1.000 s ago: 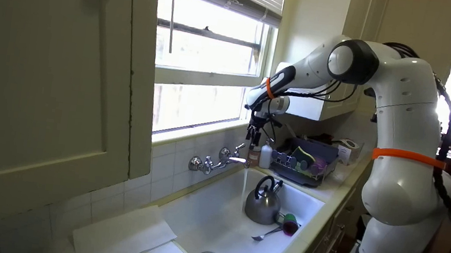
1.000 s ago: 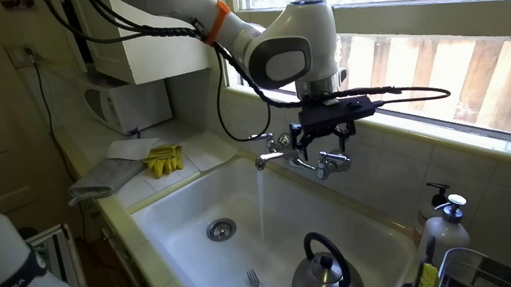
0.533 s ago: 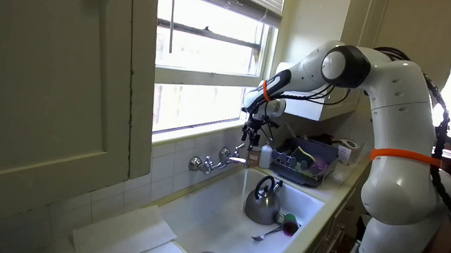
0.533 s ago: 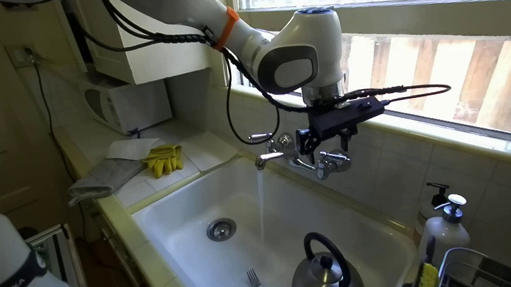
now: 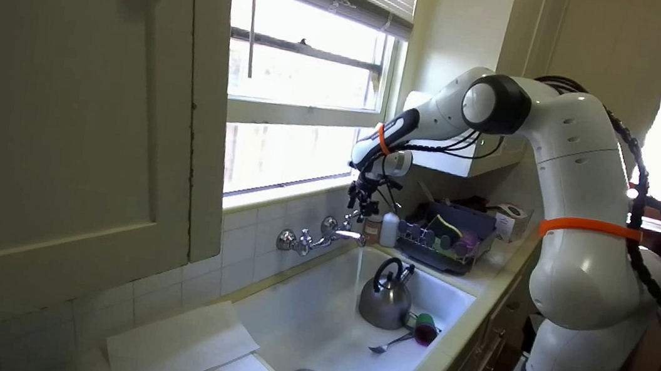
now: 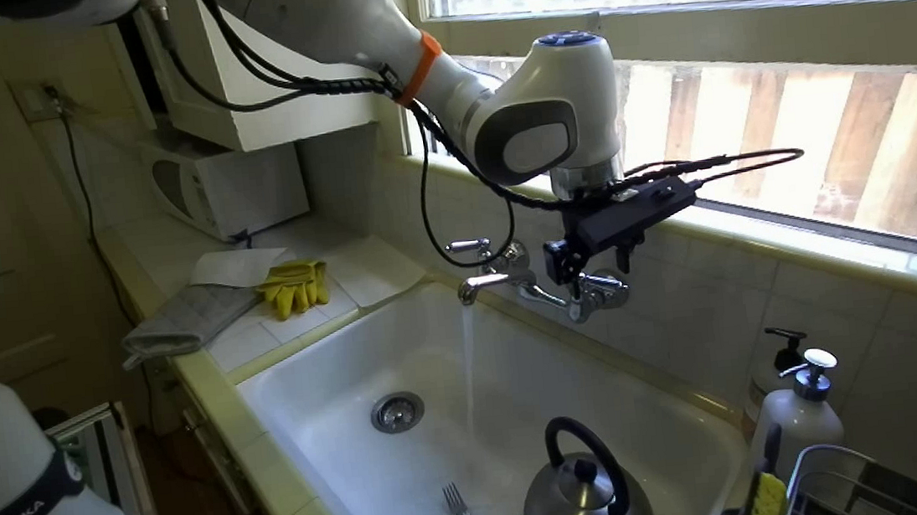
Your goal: Turn on the water to the faucet by turning both handles
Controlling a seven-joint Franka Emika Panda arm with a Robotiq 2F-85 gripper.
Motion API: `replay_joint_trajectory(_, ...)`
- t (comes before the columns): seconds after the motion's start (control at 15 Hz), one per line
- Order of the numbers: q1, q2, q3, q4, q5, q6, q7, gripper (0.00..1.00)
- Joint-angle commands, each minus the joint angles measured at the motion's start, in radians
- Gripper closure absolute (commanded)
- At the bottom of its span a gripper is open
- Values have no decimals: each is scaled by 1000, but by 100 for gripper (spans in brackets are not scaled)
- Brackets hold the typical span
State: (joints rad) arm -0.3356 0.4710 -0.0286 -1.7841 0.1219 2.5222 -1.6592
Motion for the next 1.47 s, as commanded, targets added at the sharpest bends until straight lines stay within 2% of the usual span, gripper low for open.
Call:
replay_joint_trajectory(0.0,-22,36,22,34,2,23,-61,42)
replay_joint_trajectory(0.4,-22,57,18,56,-14,15,-86,88)
replay_joint_trajectory(0.47,-22,57,17,57,-20,9,-97,93)
replay_joint_trajectory(0.73,-12,54,6,59,-38,-15,-100,93)
replay_joint_trajectory(0.87,3,49,-12,60,-56,-31,-58,94)
replay_joint_trajectory(1.13,36,33,-47,47,-74,-57,92,94)
replay_joint_trajectory(1.4,75,33,-84,52,-118,-89,319,94)
